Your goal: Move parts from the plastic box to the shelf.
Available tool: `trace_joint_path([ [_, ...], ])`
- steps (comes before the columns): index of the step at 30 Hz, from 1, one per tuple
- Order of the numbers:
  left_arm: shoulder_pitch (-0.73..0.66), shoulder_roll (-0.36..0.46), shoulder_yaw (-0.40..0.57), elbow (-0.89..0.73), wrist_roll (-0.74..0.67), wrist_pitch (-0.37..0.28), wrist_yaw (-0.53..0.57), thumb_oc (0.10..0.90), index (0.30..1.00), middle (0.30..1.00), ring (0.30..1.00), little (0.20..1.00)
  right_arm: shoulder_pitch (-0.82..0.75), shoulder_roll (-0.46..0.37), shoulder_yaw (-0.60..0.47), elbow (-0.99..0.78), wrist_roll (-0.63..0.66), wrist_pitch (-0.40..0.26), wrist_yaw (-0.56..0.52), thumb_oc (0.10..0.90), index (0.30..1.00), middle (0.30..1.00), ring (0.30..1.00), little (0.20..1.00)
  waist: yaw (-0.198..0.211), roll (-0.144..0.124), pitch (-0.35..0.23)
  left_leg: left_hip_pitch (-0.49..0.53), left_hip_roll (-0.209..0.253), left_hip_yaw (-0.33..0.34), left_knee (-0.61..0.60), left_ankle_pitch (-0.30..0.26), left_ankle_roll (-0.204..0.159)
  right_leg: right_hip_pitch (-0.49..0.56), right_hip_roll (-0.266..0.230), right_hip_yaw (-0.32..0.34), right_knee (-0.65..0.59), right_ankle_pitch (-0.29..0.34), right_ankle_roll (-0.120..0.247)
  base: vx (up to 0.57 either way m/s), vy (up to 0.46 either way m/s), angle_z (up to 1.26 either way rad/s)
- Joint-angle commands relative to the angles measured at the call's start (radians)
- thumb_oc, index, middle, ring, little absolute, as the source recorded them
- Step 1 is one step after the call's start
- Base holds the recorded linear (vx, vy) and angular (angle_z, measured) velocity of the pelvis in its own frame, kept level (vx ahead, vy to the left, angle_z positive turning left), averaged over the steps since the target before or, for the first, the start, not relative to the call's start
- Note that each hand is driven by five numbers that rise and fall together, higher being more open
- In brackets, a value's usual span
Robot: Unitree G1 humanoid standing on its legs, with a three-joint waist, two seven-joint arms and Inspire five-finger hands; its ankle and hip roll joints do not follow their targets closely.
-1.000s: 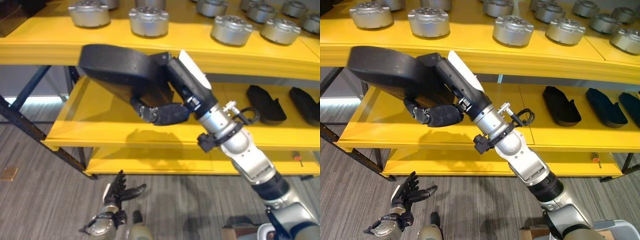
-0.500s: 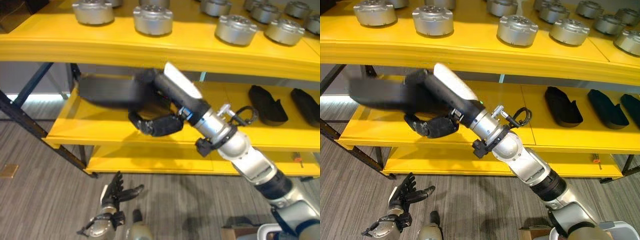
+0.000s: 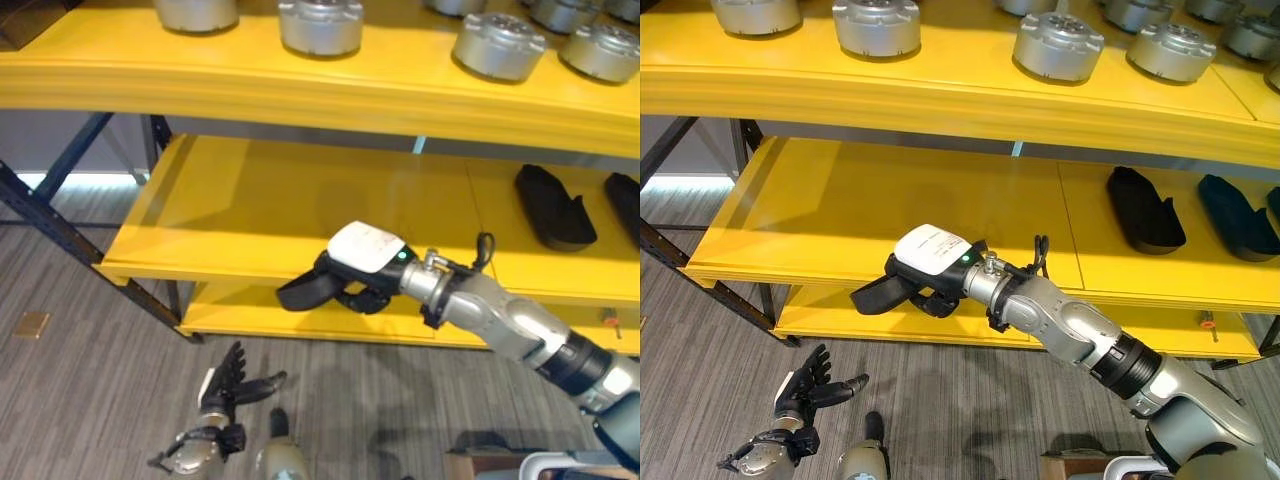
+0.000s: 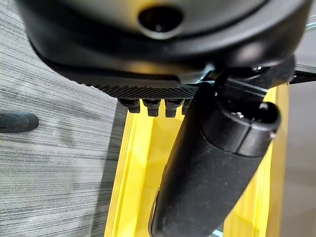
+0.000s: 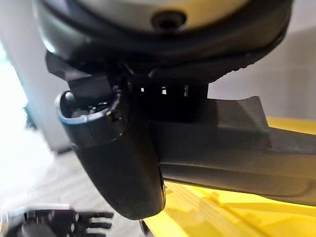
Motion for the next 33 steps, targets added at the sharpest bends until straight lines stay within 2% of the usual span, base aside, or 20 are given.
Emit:
trace_joint_path([
  [1,-0.089,0.082,-0.027,-0.081,0.029,-0.088,-0.011,0.900,1.000,1.000,1.000,1.000,-0.247,-0.004,-0.040,-0.039,-0.073,-0.047,-0.085,0.400,0.300,0.300,0.300,0.300,0.022,-0.009,0.016,0.024,0.067,-0.021,0.054,0.009,-0.047,-0.009,-0.033,0.005,0.092,-0.043,-0.024,0.00,0.000,0.00],
  [9,-0.097,0.102,-0.040,-0.088,0.038,-0.089,-0.006,0.900,1.000,1.000,1.000,1.000,-0.383,-0.040,0.060,0.018,-0.230,-0.055,-0.115,0.400,0.300,0.300,0.300,0.300,0.040,-0.003,0.035,0.004,0.061,-0.036,0.064,0.005,-0.050,-0.015,-0.036,-0.005,0.097,-0.049,-0.022,0.00,0.001,0.06],
  [11,-0.104,0.121,-0.043,-0.097,0.041,-0.091,-0.006,0.900,1.000,1.000,1.000,1.000,-0.466,-0.076,0.109,0.039,-0.301,-0.054,-0.140,0.400,0.300,0.300,0.300,0.300,0.049,-0.001,0.045,-0.012,0.056,-0.045,0.065,0.006,-0.050,-0.024,-0.037,-0.009,0.102,-0.050,-0.020,0.00,-0.001,0.17],
  [13,-0.106,0.124,-0.042,-0.102,0.043,-0.092,-0.005,0.900,1.000,1.000,1.000,1.000,-0.497,-0.096,0.124,0.042,-0.316,-0.050,-0.153,0.400,0.300,0.300,0.300,0.300,0.050,0.001,0.048,-0.021,0.054,-0.050,0.068,0.008,-0.049,-0.032,-0.038,-0.010,0.107,-0.052,-0.020,0.00,0.002,0.15],
  [17,-0.106,0.128,-0.041,-0.104,0.044,-0.091,-0.003,0.900,1.000,1.000,1.000,1.000,-0.538,-0.140,0.128,0.026,-0.330,-0.047,-0.174,0.400,0.300,0.300,0.300,0.300,0.049,0.002,0.050,-0.027,0.054,-0.054,0.072,0.006,-0.048,-0.036,-0.038,-0.013,0.113,-0.056,-0.021,0.00,0.000,0.01],
  [19,-0.104,0.135,-0.037,-0.102,0.043,-0.091,0.002,0.900,1.000,1.000,1.000,1.000,-0.576,-0.183,0.120,0.017,-0.352,-0.035,-0.218,0.400,0.300,0.300,0.300,0.300,0.049,0.002,0.051,-0.029,0.052,-0.060,0.072,0.008,-0.048,-0.039,-0.036,-0.012,0.121,-0.062,-0.023,0.02,-0.002,0.00],
  [25,-0.104,0.144,-0.041,-0.110,0.039,-0.093,0.008,0.900,1.000,1.000,1.000,1.000,-0.594,-0.207,0.111,0.065,-0.410,-0.002,-0.285,0.400,0.300,0.300,0.300,0.300,0.050,0.008,0.056,-0.039,0.051,-0.068,0.081,0.008,-0.047,-0.050,-0.037,-0.013,0.135,-0.069,-0.024,0.00,0.000,0.00],
  [28,-0.105,0.151,-0.047,-0.110,0.041,-0.096,0.009,0.900,1.000,1.000,1.000,1.000,-0.582,-0.216,0.095,0.128,-0.428,0.022,-0.326,0.400,0.300,0.300,0.300,0.300,0.052,0.019,0.064,-0.049,0.052,-0.075,0.087,0.011,-0.047,-0.059,-0.037,-0.011,0.146,-0.075,-0.027,0.00,0.000,0.00],
  [32,-0.114,0.163,-0.060,-0.114,0.036,-0.107,0.010,0.900,1.000,1.000,1.000,1.000,-0.543,-0.220,0.037,0.212,-0.465,0.067,-0.417,0.400,0.300,0.300,0.300,0.300,0.059,0.049,0.086,-0.072,0.047,-0.087,0.096,0.014,-0.045,-0.086,-0.043,-0.008,0.170,-0.083,-0.029,-0.03,-0.003,0.04],
  [33,-0.115,0.168,-0.065,-0.120,0.032,-0.113,0.012,0.900,1.000,1.000,1.000,1.000,-0.540,-0.222,0.018,0.255,-0.497,0.097,-0.458,0.400,0.300,0.300,0.300,0.300,0.062,0.069,0.100,-0.090,0.046,-0.094,0.104,0.018,-0.045,-0.111,-0.050,-0.006,0.190,-0.087,-0.030,-0.08,-0.002,0.14],
])
